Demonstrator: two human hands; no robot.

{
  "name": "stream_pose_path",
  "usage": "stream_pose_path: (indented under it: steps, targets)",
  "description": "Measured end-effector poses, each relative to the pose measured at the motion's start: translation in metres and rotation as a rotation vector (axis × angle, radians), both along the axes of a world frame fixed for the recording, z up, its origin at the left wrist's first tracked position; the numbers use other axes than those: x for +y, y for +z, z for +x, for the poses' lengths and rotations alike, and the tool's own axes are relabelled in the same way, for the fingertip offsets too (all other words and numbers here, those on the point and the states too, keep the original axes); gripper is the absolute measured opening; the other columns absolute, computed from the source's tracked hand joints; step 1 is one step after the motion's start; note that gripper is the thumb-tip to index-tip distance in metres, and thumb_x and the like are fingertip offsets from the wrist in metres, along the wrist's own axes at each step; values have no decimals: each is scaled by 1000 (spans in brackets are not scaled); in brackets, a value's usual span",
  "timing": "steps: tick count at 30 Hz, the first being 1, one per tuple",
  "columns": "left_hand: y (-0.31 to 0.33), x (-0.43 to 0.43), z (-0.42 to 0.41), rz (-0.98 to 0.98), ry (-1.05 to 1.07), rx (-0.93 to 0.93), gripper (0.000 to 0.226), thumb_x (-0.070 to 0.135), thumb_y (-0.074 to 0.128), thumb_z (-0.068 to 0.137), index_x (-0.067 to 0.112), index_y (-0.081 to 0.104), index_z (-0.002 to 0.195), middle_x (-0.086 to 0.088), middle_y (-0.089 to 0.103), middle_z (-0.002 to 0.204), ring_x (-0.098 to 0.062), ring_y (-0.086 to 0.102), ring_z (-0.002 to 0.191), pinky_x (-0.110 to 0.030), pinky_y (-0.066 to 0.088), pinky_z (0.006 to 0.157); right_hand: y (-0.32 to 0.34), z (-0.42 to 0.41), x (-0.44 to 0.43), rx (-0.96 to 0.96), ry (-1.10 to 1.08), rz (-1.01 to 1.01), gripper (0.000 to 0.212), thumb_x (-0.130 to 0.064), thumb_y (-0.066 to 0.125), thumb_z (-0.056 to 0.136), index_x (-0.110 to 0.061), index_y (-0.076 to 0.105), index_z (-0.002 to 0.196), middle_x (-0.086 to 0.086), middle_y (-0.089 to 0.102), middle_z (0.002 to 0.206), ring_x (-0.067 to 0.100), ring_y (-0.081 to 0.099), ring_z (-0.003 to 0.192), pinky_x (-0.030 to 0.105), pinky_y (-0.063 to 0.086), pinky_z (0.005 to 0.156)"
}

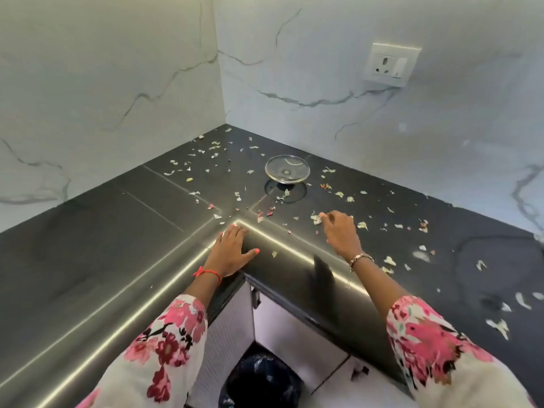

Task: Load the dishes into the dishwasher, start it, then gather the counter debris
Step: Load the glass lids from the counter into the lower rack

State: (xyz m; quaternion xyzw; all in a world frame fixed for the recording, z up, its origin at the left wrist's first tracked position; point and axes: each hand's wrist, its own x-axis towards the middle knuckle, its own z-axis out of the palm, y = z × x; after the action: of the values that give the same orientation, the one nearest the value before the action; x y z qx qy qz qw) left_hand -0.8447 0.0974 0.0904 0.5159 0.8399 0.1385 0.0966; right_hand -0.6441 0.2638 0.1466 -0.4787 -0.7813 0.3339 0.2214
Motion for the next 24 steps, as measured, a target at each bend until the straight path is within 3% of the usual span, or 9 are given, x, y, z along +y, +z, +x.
stream_pose_path:
  steps: [2,5,9,14,19,22,24]
  targets:
    - [-4,22,-17,11,14,0,67,51,50,88,15,32,141,-3,23,153,-19,12,144,-40,8,116,-3,-26,27,100,-26,-111,37,-36,47,93,-3,56,78,16,64,76,35,64,70,46,54,61]
    - [-5,53,-37,-6,-3,-18,67,51,50,87,16,30,141,-2,22,153,-18,12,144,-41,8,116,-4,-61,58,247,-72,-331,31,-31,49,95,0,51,88,21,61,75,30,63,53,38,53,44]
    - [-4,98,-62,9,-31,-50,76,63,41,81,16,32,140,-2,22,153,-19,13,143,-41,8,116,-5,-99,89,428,-163,-642,27,-27,50,95,0,43,95,20,57,75,27,61,49,35,53,39]
    - [-7,144,-89,8,-103,-37,96,71,14,66,15,27,143,0,16,155,-16,8,144,-39,4,116,-13,-140,124,511,-250,-818,28,-25,53,94,-4,38,107,24,58,80,33,64,63,41,56,52]
    - [-24,159,-105,-66,-156,-4,87,68,21,75,18,19,147,4,8,157,-14,0,145,-41,0,116,-23,-170,149,580,-301,-909,36,-21,57,92,2,40,113,25,59,78,33,63,62,37,57,48]
    - [-34,159,-110,-30,-157,-67,96,75,13,67,21,17,147,7,7,156,-13,-1,145,-40,-5,116,-29,-186,158,642,-340,-954,37,-10,60,89,0,38,116,27,58,97,35,63,64,47,57,62]
    - [-35,160,-112,-17,-158,-112,93,75,18,70,23,18,146,8,8,156,-12,0,144,-41,-5,115,-34,-194,163,688,-387,-962,38,-2,59,87,7,41,120,28,59,105,34,64,63,51,54,69]
